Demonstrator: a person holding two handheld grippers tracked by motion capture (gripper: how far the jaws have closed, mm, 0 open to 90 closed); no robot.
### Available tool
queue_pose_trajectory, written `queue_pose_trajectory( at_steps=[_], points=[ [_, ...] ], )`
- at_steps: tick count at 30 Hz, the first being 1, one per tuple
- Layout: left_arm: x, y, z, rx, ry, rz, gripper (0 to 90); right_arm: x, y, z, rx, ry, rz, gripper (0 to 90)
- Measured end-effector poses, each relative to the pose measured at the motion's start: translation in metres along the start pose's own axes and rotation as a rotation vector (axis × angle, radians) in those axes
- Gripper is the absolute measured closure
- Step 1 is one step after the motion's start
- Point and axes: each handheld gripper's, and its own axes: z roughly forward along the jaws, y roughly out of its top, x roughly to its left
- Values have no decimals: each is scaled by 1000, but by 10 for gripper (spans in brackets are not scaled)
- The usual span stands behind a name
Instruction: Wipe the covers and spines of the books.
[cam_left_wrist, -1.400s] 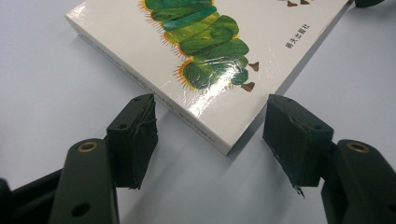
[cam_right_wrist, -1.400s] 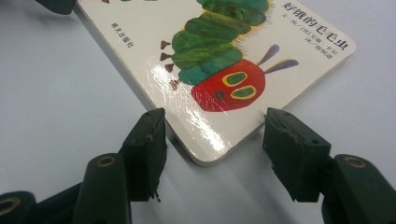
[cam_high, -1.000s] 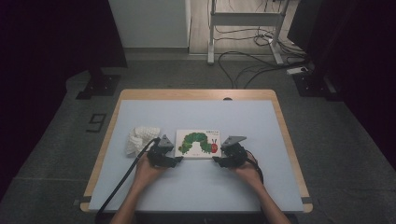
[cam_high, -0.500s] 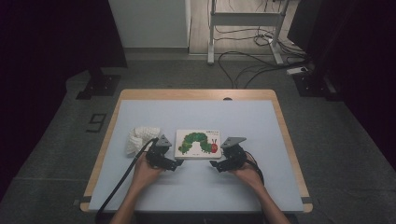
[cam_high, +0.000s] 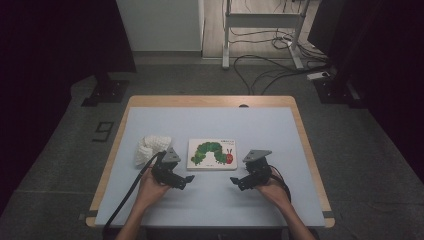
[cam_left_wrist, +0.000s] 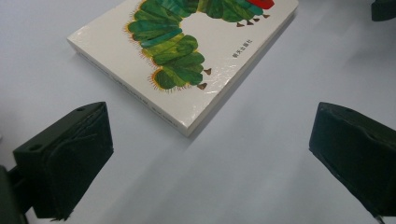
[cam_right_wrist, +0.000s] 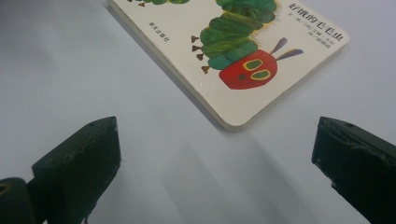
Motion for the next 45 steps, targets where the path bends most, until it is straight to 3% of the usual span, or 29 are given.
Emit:
queue_pose_trajectory(
  at_steps=[12, 23, 30, 39, 45],
  points=[
    [-10, -12, -19, -8, 13, 25, 0, 6, -6, -22, 6, -14, -25, 3],
    [-14, -37, -31, 2, 36, 24, 0, 5, -22, -43, 4, -52, -26, 0],
    [-15, -56, -34, 5, 41, 9, 0, -2, -43, -53, 3, -76, 14, 0],
    [-16, -77, -26, 62, 55, -1, 0, -11, -69, -58, 12, -118, 60, 0],
    [-12, -77, -25, 73, 29, -35, 0, -14, -79, -53, 50, -121, 64, 0]
  ],
)
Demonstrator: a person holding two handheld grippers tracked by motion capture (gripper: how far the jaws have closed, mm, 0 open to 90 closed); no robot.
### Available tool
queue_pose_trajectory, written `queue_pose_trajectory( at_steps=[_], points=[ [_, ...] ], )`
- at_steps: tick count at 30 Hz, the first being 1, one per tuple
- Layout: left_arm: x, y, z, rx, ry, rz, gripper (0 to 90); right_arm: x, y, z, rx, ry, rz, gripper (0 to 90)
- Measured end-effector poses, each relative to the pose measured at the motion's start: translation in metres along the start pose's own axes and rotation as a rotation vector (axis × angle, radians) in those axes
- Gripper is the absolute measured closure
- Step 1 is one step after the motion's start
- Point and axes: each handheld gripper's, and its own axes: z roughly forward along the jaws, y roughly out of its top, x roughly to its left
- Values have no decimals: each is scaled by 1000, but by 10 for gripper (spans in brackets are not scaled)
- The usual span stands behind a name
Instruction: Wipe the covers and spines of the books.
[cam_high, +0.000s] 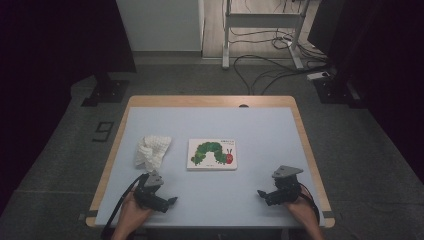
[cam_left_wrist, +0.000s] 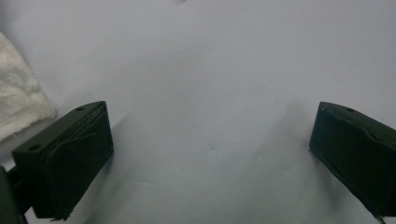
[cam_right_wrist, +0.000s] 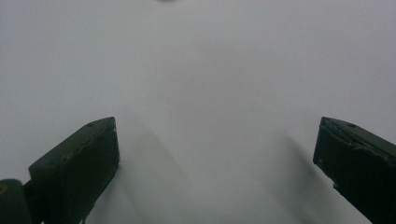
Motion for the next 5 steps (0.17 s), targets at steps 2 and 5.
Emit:
queue_pose_trajectory(
  at_steps=[2, 5],
  points=[
    [0, 0, 0, 0, 1, 0, 0, -1, -4, 2, -19, 14, 26, 0],
    [0, 0, 0, 1, -2, -2, 0, -1, -4, 2, -17, 9, 22, 0]
  ],
)
